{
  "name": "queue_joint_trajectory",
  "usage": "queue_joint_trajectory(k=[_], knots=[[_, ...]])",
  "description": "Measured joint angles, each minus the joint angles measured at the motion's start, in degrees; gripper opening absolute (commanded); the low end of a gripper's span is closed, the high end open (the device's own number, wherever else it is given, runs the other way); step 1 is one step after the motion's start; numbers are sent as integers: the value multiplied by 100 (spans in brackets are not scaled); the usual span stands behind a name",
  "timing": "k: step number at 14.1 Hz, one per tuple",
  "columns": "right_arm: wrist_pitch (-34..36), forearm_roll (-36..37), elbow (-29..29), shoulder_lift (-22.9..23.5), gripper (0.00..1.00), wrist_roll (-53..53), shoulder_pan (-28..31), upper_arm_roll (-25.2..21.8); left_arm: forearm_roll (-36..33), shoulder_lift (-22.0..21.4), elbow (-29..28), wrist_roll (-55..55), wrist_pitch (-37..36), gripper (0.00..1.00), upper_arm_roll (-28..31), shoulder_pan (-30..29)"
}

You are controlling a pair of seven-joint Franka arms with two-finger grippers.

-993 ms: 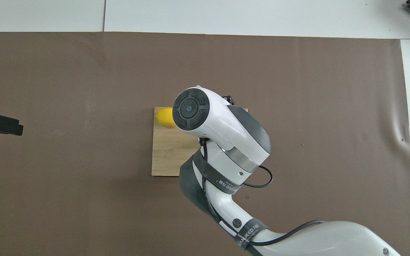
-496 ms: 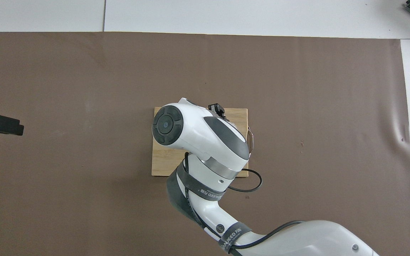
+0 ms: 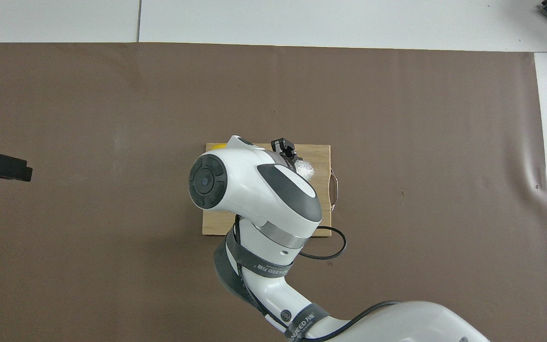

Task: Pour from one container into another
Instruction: 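Tilt the white cup with the right gripper above the metal cup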

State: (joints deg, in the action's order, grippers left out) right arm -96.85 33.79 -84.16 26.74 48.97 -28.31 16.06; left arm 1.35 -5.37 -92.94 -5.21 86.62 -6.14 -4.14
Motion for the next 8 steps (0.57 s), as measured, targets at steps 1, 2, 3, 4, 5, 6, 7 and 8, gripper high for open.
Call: queue_joint_trajectory(k=[1,2,3,4,5,6,7,8], knots=[[5,41,3,0,17,-9,-41,0,0,0,-1,0,0,100,0,0],[10,101,3,0,17,-31,-82,1,0,0,-1,0,0,100,0,0],[18,201,2,0,17,-68,-124,0,0,0,-2,0,0,100,0,0],[27,273,-1,0,17,-109,-156,1,0,0,-5,0,0,100,0,0],[32,340,-9,1,17,-128,-189,1,0,0,-9,0,0,100,0,0],[44,425,-31,3,17,-154,-227,1,0,0,-13,0,0,100,0,0],[59,506,-60,4,17,-206,-257,1,0,0,-17,0,0,100,0,0],[64,568,-86,5,17,-244,-274,1,0,0,-19,0,0,100,0,0]])
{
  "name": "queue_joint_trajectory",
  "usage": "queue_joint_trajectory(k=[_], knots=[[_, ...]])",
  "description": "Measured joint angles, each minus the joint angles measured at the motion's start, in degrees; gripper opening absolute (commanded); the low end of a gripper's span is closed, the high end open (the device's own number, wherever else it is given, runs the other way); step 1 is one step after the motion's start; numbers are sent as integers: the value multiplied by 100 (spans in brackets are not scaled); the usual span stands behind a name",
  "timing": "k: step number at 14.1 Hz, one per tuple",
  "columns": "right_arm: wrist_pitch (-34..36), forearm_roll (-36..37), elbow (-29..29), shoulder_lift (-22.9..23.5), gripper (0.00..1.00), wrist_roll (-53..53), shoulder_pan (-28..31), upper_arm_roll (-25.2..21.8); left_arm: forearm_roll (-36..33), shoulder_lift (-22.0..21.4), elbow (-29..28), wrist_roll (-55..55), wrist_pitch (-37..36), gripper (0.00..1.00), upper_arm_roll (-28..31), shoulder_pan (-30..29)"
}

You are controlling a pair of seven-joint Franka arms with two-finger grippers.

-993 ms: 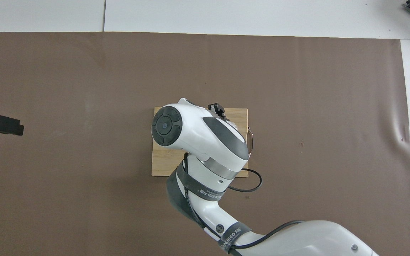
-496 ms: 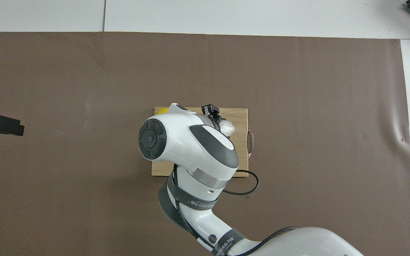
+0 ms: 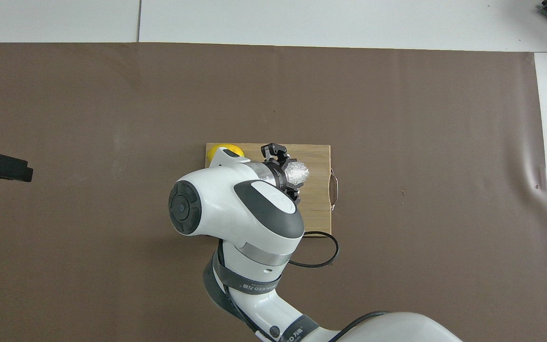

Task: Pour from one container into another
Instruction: 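Tilt the white cup with the right gripper above the metal cup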

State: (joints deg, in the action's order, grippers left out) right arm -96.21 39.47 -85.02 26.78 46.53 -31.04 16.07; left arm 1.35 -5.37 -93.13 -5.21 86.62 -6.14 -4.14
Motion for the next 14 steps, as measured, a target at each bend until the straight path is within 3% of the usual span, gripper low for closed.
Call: queue_joint_trajectory(k=[14], knots=[[-8,1015,-417,-95,17,-428,-232,8,0,0,-16,0,0,100,-1,0]])
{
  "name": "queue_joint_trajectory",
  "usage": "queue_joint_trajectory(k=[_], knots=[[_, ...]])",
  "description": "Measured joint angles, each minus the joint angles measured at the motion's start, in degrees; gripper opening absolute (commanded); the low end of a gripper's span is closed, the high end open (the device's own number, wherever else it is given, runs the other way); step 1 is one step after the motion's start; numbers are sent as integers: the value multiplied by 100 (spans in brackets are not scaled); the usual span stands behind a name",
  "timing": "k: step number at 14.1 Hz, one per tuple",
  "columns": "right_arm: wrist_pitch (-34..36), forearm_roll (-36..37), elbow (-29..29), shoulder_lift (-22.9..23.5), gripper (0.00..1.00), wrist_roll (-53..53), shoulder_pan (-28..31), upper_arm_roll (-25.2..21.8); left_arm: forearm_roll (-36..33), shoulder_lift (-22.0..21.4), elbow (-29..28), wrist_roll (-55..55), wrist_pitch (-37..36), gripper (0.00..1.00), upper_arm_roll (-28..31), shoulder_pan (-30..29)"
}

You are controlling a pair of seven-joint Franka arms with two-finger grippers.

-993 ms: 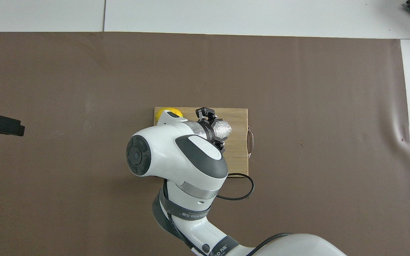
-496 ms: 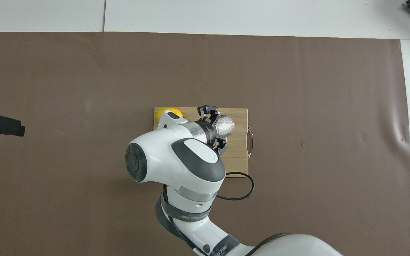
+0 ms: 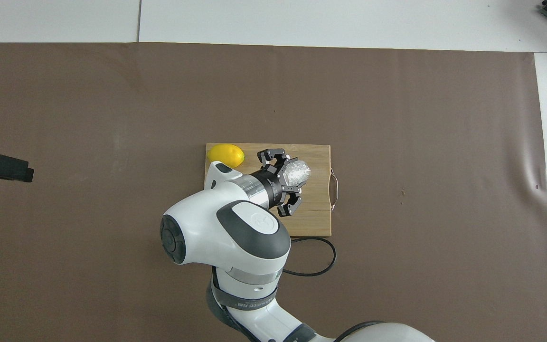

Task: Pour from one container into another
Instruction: 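Tilt the white cup with the right gripper above the metal cup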

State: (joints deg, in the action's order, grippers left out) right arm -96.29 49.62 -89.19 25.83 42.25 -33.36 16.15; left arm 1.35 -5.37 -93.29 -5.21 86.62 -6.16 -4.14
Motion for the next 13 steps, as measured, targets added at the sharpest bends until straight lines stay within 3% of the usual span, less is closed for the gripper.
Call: queue_joint_trajectory(k=[13], knots=[[6,654,-616,-314,17,-81,-274,5,0,0,-14,0,0,100,0,0]])
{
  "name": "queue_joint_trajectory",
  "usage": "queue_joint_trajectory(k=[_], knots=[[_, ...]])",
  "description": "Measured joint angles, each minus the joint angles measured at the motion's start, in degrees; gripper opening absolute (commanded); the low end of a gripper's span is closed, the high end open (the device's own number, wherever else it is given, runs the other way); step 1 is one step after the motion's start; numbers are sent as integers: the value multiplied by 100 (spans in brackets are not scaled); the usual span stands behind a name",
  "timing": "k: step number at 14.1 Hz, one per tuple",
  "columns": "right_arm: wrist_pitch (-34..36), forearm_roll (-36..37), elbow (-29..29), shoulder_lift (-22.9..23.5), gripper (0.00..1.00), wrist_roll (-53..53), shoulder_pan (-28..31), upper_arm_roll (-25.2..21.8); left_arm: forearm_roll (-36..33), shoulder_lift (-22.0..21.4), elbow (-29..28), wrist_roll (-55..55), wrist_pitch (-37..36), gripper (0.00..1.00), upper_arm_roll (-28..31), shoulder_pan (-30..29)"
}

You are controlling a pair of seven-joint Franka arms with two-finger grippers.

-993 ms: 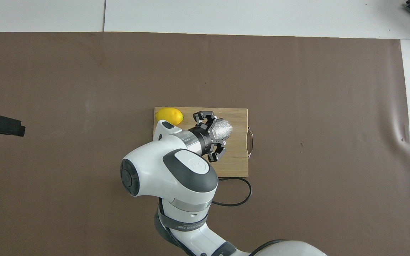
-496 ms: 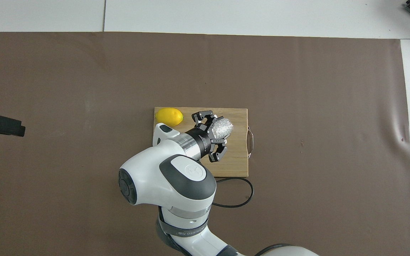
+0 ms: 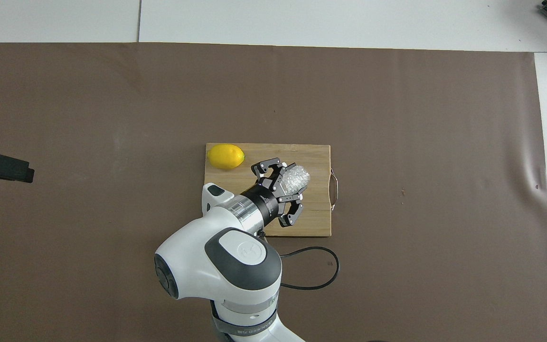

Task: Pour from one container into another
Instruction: 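Tilt the white cup with the right gripper above the metal cup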

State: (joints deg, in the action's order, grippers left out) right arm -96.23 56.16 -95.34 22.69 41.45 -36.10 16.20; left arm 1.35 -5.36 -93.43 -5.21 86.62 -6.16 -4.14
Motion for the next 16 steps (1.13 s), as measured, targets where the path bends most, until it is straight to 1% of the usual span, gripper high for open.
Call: queue_joint_trajectory(k=[3,13,16], knots=[[0,52,-76,-43,19,-16,-2,-1,0,0,0,0,0,100,0,0],[-4,508,-142,-52,19,-72,-1,-2,0,0,0,0,0,100,0,0],[-33,654,-294,-86,19,-229,-1,-2,0,0,0,0,0,100,-1,0]])
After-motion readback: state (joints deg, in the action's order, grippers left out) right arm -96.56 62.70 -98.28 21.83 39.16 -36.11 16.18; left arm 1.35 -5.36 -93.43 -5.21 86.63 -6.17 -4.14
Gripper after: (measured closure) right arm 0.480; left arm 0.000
